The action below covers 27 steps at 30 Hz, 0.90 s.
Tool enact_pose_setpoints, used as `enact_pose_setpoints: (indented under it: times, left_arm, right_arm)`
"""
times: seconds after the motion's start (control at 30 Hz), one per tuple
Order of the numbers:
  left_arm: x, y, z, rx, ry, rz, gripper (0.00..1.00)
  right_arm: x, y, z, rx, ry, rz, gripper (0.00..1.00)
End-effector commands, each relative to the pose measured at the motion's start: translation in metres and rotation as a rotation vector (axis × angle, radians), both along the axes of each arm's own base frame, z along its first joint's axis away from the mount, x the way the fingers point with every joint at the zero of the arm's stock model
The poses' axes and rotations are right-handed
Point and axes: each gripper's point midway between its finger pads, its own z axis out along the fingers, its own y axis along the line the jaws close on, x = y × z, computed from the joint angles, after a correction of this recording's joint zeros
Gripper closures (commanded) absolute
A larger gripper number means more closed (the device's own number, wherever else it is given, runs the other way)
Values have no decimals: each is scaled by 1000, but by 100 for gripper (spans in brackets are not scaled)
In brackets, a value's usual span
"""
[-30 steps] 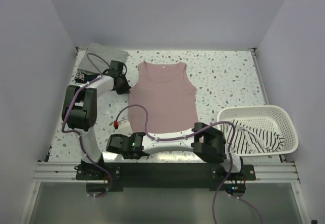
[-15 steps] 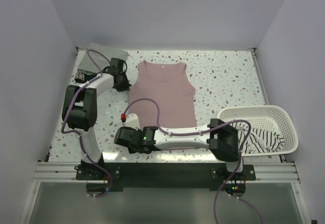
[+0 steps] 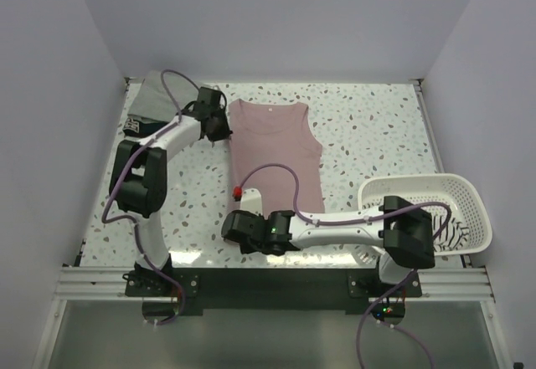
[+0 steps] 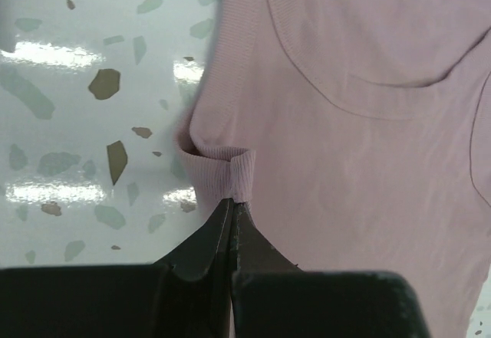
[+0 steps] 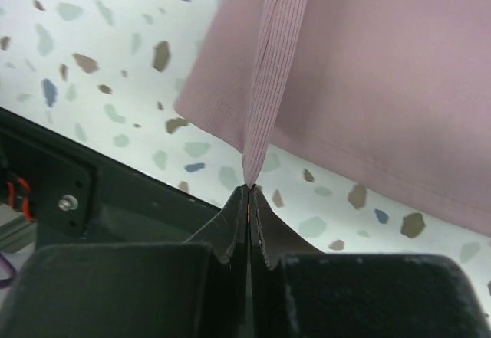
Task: Fold and stack the tank tops
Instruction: Fold the tank top
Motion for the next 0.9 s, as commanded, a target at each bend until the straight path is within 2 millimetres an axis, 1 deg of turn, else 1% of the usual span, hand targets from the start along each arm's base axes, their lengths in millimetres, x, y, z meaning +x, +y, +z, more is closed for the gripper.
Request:
enact_pose_setpoints:
  times: [0.0,0.03,0.07,0.1,0.13,0.17,0.2,0.27,0.33,0.37,0.43,0.47,0.57,0.67,0.7,0.73,0.87]
  left_arm:
    - [26,-17,22,-24,-89,-1,100]
    - [25,-20,22,-24,-88,-7,100]
    - [25,-27,19,-22,-84,-20,100]
    - [26,-30,22,-25,-91,-23,100]
    - [26,-33,20,-25,-88,-27,100]
    - [24,-40,20,-26,-89,-40,100]
    - [25,-44,22,-28,-93,-46,100]
    - [23,-56,18,-30,-89,-66,100]
    - [23,-64,16,-29,-87,-74,100]
    - [22,-72,18,-30,-93,-88,100]
    - [21,-78,17,-29,-94,-91,100]
    - [21,-84,20,-32,-101,-100,100]
    - [21,-95,21,-35,-105,-115,100]
    - [19,-106,17,-32,-96,-133,100]
    - [19,-109,19,-34,-101,-138,100]
    - [18,-113,15,-30,-96,-145,100]
    - [16,-120,10,-26,-87,-158,100]
  right_arm:
    - [-5,-9,13,79,19,-49,100]
    - [-5,-12,11,79,26,-60,100]
    - [-6,-19,5,67,28,-68,100]
    - [-6,-22,6,75,31,-75,100]
    - [-7,-25,5,79,34,-85,100]
    - [-8,-31,-1,66,37,-91,100]
    - [-8,-33,-3,63,40,-92,100]
    - [-9,-37,-5,67,42,-106,100]
    - [-9,-44,-9,63,43,-120,100]
    - [-9,-46,-10,63,44,-124,100]
    - [-10,-50,-11,64,47,-132,100]
    - [-10,-51,-12,63,47,-134,100]
    - [-9,-56,-13,60,45,-145,100]
    - [-10,-58,-16,62,49,-152,100]
    - [-10,-58,-16,65,49,-156,100]
    - [-10,-60,-19,62,52,-158,100]
    - [-11,-63,-23,56,57,-164,100]
